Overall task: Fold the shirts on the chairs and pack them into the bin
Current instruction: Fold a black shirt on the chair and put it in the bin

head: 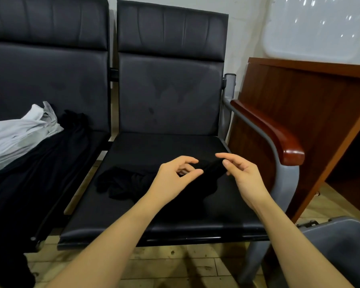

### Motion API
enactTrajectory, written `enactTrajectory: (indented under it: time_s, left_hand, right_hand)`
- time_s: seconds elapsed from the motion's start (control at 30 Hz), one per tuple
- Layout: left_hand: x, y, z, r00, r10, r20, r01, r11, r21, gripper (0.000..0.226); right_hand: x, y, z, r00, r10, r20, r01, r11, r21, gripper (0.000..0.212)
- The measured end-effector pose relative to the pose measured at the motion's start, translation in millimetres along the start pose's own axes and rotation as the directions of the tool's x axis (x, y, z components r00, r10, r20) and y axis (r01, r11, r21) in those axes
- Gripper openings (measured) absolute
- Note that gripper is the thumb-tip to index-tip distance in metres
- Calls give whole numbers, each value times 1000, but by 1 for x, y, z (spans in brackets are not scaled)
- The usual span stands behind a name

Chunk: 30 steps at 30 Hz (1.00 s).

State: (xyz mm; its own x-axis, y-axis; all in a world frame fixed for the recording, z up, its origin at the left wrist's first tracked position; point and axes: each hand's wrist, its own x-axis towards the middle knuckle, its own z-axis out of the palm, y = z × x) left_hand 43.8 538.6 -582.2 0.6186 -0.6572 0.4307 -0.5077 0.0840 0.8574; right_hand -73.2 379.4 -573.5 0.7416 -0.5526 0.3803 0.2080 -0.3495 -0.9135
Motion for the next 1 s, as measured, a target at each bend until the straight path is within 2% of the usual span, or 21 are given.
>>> enactTrajectory:
  time_s: [0.1, 0.2, 0.23, 0.3, 0.37, 0.5, 0.63, 0.77, 0.83, 0.93, 1.0]
  left_hand:
    - [-4, -4, -8, 999, -47, 21, 46, 997, 66, 15]
    - [-3, -18, -31, 993, -70, -93, 91, 965, 245, 23]
    - [-2, -24, -40, 989, -78, -126, 118, 928, 353, 27]
    - [-3, -40, -60, 978, -121, -170, 199, 787, 584, 34]
    - [-8, -56, -78, 958, -205, -199, 285, 651, 704, 39]
    - [-21, -81, -103, 922, -324, -212, 371, 583, 723, 43]
    - [-28, -93, -117, 929, -309, -202, 355, 595, 721, 37]
    - [-33, -101, -126, 946, -253, -201, 321, 671, 669, 29]
    - [-36, -103, -128, 957, -189, -221, 290, 680, 673, 32]
    - [-36, -101, -133, 931, -128, -341, 341, 635, 693, 37]
    - [-36, -101, -138, 917, -174, -359, 387, 603, 698, 41]
  right_hand:
    - [-1, 5, 0, 1000, 31, 5, -30, 999, -27, 29]
    - [0, 6, 6, 996, 83, 30, -82, 995, -49, 26]
    - [0, 6, 8, 995, 91, 37, -88, 994, -65, 25]
    - [1, 5, 14, 994, 96, 60, -89, 989, -119, 24]
    - [2, 5, 22, 990, 109, 90, -92, 980, -179, 23]
    - [3, 8, 40, 985, 103, 137, -64, 962, -267, 22]
    - [2, 11, 56, 987, 42, 153, 54, 819, -571, 18]
    - [2, 11, 75, 991, 6, 136, 52, 907, -418, 32]
    - [1, 9, 87, 991, -35, 128, 83, 916, -393, 33]
    - [4, 5, 110, 985, -62, 161, 128, 888, -442, 26]
    - [7, 5, 127, 978, -53, 202, 156, 827, -541, 19]
